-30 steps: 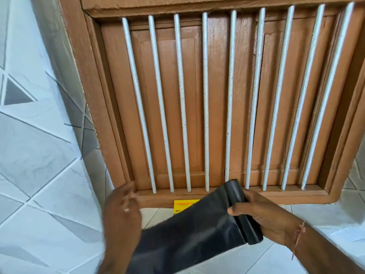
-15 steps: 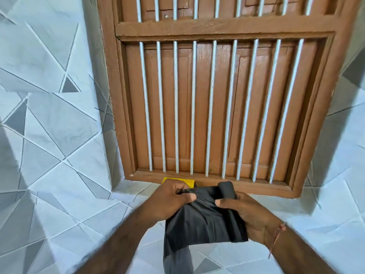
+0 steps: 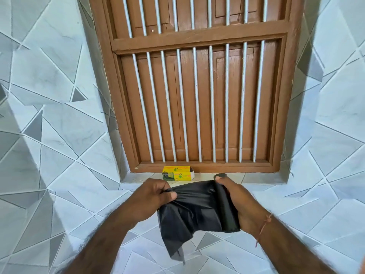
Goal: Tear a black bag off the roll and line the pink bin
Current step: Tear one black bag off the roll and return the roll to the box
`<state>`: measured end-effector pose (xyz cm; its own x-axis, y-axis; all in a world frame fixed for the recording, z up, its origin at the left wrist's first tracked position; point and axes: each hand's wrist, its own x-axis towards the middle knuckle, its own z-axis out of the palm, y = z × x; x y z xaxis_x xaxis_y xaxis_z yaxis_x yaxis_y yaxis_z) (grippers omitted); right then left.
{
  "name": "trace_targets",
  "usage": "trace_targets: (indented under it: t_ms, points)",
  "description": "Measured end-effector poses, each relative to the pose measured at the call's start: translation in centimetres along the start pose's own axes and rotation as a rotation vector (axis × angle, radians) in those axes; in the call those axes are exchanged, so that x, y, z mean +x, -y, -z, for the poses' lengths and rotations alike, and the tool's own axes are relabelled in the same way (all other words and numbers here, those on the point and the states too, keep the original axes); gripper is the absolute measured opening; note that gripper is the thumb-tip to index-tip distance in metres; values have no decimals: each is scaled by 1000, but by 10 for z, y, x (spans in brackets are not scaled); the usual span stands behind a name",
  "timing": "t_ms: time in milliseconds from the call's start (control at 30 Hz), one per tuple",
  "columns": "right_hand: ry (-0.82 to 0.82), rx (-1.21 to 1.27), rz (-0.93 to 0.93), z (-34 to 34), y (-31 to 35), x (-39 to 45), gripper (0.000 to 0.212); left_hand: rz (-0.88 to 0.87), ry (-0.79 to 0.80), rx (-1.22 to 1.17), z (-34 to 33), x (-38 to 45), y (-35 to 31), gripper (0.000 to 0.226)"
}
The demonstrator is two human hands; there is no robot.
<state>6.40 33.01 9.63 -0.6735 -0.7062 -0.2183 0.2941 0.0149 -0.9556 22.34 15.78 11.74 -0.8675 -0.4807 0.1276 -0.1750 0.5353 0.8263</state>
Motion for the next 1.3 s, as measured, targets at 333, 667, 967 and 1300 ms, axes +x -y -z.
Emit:
trace_targets:
  t_ms: [333, 667, 967, 1300]
  points:
    - [-56, -20, 37, -54, -45, -76, 10, 40, 16, 129, 67, -89, 31, 32]
    - [5, -104, 103, -93, -31, -125, 24, 85, 226, 338, 98, -140, 27, 18]
    - [154, -61, 60, -99, -5, -145, 26, -90, 167, -389, 27, -127, -4, 12]
    - [66, -51, 120, -67, -14, -136, 20, -155, 95, -50, 38, -117, -14, 24]
